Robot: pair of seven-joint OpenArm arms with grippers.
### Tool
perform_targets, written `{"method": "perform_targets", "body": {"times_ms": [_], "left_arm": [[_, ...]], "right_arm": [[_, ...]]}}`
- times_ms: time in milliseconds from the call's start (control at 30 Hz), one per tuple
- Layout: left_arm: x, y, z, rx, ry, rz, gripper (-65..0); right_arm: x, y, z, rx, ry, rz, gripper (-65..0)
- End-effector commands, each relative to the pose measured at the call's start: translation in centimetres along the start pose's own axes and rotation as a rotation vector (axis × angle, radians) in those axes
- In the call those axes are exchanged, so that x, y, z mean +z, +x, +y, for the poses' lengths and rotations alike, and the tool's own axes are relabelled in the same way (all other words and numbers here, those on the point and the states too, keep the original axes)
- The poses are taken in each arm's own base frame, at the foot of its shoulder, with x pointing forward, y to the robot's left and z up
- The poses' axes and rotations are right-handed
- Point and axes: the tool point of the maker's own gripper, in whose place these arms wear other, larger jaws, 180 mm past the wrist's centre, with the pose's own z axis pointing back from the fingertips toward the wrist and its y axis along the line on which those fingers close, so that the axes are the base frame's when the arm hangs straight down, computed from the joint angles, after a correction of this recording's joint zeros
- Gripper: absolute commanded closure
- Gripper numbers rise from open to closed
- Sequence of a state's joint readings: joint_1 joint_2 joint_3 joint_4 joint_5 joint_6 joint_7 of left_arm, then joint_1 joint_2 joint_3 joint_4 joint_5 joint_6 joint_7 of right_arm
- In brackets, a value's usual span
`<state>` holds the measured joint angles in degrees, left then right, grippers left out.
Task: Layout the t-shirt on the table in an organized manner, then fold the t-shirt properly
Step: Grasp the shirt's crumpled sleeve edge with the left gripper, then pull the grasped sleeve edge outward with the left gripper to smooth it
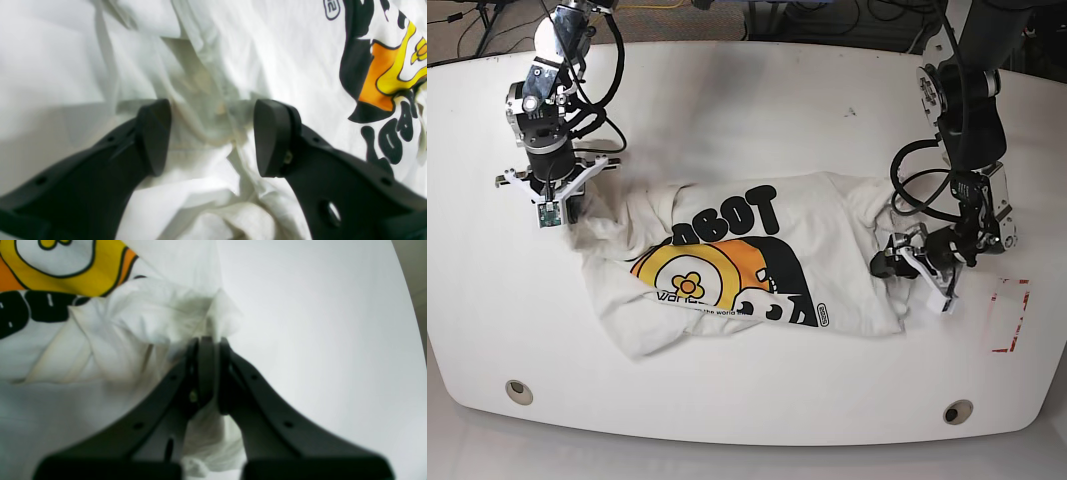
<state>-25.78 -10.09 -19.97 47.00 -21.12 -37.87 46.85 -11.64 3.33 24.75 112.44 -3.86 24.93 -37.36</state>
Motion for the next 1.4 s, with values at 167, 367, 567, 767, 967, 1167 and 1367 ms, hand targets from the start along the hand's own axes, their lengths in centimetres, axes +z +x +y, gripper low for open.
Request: {"method": "perform_targets", "body": {"times_ms": [167, 367, 567, 767, 967, 1167, 1367], "left_arm": [[1.0, 1.0, 1.7, 0.022, 0.068, -0.016, -24.9], [2.4, 1.4, 3.1, 0.004, 0.102, -0.003, -25.0], [3.7, 2.0, 3.0, -0.053, 0.131, -0.036, -34.4], [5.6, 2.5, 3.4, -0.118, 0.176, -0.063, -40.8], [6.2, 1.6, 3.4, -0.136, 0.190, -0.039, -41.3], [8.2, 0.7, 5.8, -0.104, 0.244, -0.048, -41.4], [7.7, -0.3, 6.7, -0.053, 0.236, -0.052, -41.4]], "right_arm": [[0.2, 1.6, -0.3, 0.005, -0.009, -0.057, -0.2], [0.0, 2.2, -0.4, 0.003, -0.012, -0.071, -0.2], [-0.2, 2.0, -0.4, -0.001, -0.010, -0.064, -0.2], [-0.2, 2.0, -0.4, -0.001, -0.010, -0.064, -0.2], [-0.3, 2.0, -0.4, -0.002, -0.010, -0.064, -0.2], [-0.3, 2.0, -0.4, -0.002, -0.010, -0.064, -0.2], [-0.5, 1.6, -0.3, -0.006, -0.006, -0.052, -0.2]]}}
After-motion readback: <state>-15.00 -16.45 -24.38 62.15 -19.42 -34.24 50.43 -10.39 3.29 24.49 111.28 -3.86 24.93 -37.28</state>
